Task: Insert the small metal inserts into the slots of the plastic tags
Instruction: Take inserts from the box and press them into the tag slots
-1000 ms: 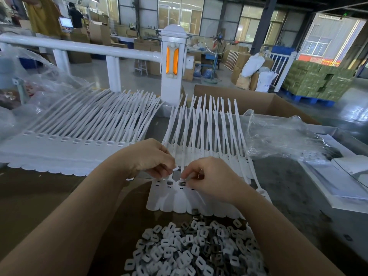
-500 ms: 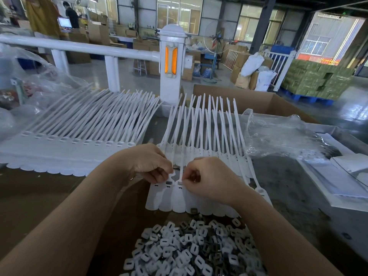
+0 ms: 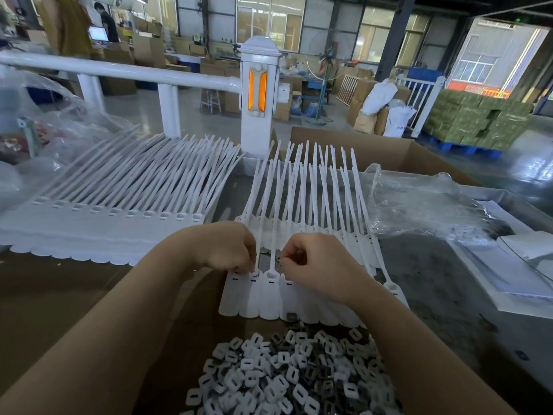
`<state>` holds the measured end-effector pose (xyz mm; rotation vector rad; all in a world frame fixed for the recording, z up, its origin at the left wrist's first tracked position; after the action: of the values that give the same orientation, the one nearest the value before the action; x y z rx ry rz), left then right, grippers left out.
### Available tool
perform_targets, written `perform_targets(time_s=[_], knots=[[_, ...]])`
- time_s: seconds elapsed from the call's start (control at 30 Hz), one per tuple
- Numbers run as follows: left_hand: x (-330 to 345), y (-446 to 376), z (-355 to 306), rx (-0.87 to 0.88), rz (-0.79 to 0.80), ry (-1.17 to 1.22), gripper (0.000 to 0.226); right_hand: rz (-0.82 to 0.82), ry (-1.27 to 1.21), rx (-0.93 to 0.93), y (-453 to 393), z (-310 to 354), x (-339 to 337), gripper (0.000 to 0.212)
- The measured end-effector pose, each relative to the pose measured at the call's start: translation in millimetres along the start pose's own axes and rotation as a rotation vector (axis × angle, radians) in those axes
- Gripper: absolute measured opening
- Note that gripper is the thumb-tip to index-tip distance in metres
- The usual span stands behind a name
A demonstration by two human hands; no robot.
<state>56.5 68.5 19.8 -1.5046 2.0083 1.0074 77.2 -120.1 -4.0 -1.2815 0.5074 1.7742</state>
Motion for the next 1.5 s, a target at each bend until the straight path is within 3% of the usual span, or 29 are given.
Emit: perform_targets(time_s=[0.23,0.47,0.67,0.87,1.5], knots=[[5,1,-12,0.124,0.011,-0.338,0.022,-0.005,-0.004,-0.011,-1,-1,0,0.015],[7,1,-13,0.128,0.023,-0.404,0.013,-0.006,0.0,-0.006,-1,0,0,0.015],[7,2,-11,0.093,0.035,-0.287,0.018,-0.007,0.009,-0.005,0,-1,1,0.009],[4,2,-5,0.067,0.034,-0.133,0.004,-0.009,0.014,-0.002,0,-2,1,0.005],[2,-2,-1,-0.058,-0.005,0.133,0.009,-0.011,-0.016,0.014,-1,-2,2,0.01]])
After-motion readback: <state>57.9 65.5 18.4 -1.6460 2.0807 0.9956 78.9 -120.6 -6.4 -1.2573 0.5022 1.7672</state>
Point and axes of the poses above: each hand's wrist, its own y-axis away from the middle knuckle, its own x-axis out of the palm, z = x × y, the point moved 1 cm from there along -y, towards the middle knuckle, and after that the axes turned 12 degrees about y, right-handed, at the moved point
